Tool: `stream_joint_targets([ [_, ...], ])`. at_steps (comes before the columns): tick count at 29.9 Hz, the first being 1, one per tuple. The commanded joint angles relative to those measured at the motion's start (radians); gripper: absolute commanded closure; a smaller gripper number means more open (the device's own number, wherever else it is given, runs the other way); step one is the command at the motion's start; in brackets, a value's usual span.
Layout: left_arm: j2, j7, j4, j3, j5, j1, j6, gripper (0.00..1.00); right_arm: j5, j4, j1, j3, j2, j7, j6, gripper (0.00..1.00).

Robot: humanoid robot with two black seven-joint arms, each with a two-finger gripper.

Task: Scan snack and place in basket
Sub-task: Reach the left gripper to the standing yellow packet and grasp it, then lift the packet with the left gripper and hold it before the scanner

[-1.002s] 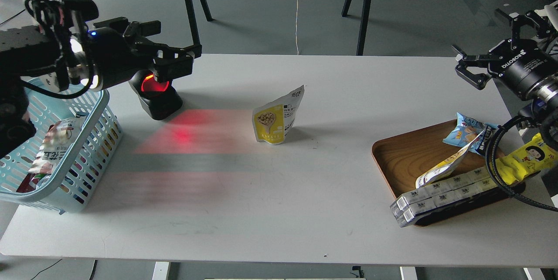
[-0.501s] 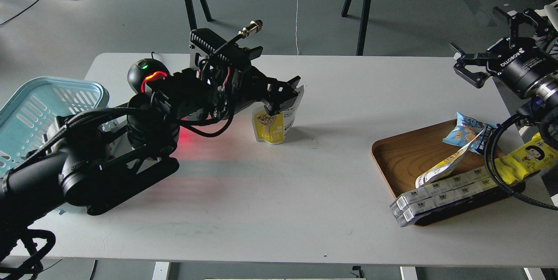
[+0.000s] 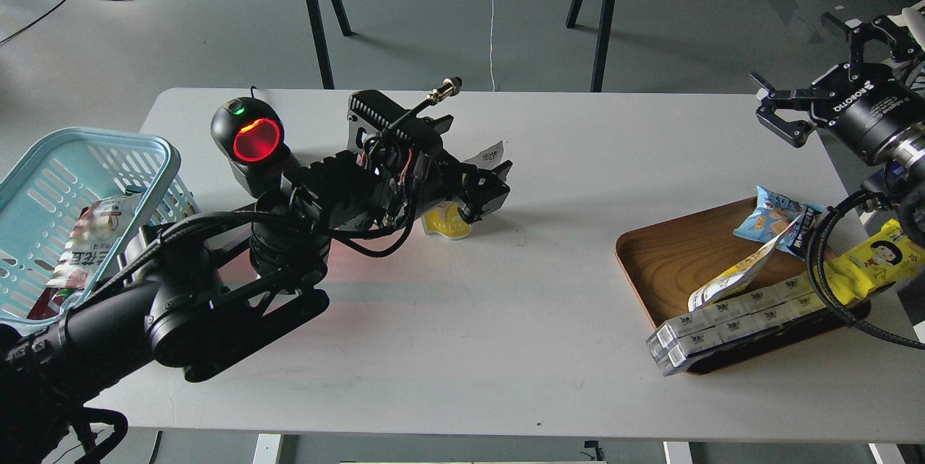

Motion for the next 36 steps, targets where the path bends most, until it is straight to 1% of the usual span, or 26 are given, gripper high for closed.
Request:
stream_joint_targets([
  [1,-0.001,-0.004,0.034,-0.002,0.000,0.007,0.000,0.03,-0.001,0.000,-0.002,-0.001,0.000,0.000,0.000,0.00],
  [3,-0.004,-0.007,0.051,-0.002,0.000,0.009,0.000,0.04,-0.002,0.000,-0.003,-0.003,0.000,0.000,0.000,0.00],
  [5,-0.007,-0.024,0.068,0.000,0.000,0.010,0.000,0.05,-0.002,0.000,-0.005,-0.005,0.000,0.000,0.000,0.00],
  [7,-0.014,-0.045,0.079,0.003,0.000,0.010,0.000,0.09,-0.002,0.000,-0.005,-0.006,0.001,0.000,0.000,0.00],
  [10,-0.024,-0.054,0.096,0.004,0.000,0.010,0.000,0.18,-0.002,0.000,-0.005,-0.006,0.003,0.000,0.000,0.00],
  [12,-0.024,-0.059,0.099,0.006,0.000,0.015,0.000,0.32,-0.002,0.000,-0.006,-0.006,0.003,0.000,0.000,0.00],
  [13,-0.024,-0.070,0.103,0.006,0.000,0.015,0.000,0.40,-0.002,0.000,-0.008,-0.006,0.003,0.000,0.000,0.00],
  [14,-0.025,-0.086,0.109,0.006,0.000,0.015,0.000,0.49,-0.002,0.000,-0.011,-0.005,0.004,0.000,0.000,0.00],
  [16,-0.027,-0.119,0.113,0.006,0.000,0.016,0.000,0.63,-0.002,0.000,-0.011,-0.005,0.006,0.000,0.000,0.00],
  [17,-0.027,-0.135,0.114,0.006,0.000,0.016,0.000,0.68,-0.002,0.000,-0.012,-0.005,0.006,0.000,0.000,0.00],
  [19,-0.028,-0.152,0.114,0.006,0.000,0.016,0.000,0.77,-0.002,-0.002,-0.012,-0.006,0.008,0.002,0.000,0.00],
  [20,-0.028,-0.153,0.116,0.006,0.000,0.016,0.000,0.85,-0.002,-0.002,-0.012,-0.006,0.006,0.002,0.000,0.00],
  [23,-0.036,-0.145,0.122,0.003,0.000,0.029,0.000,0.97,-0.002,-0.002,-0.012,-0.005,0.008,0.002,0.000,0.00],
  [25,-0.045,-0.145,0.120,0.001,0.000,0.030,0.000,1.00,-0.002,-0.002,-0.012,-0.006,0.008,0.002,0.000,0.00],
  [33,-0.043,-0.143,0.106,-0.005,0.000,0.035,0.000,1.00,-0.002,0.000,-0.012,-0.005,0.008,0.002,0.000,0.00],
  [36,-0.034,-0.151,0.062,-0.014,0.000,0.026,0.000,1.00,-0.002,0.000,-0.012,-0.003,0.006,0.002,0.000,0.00],
])
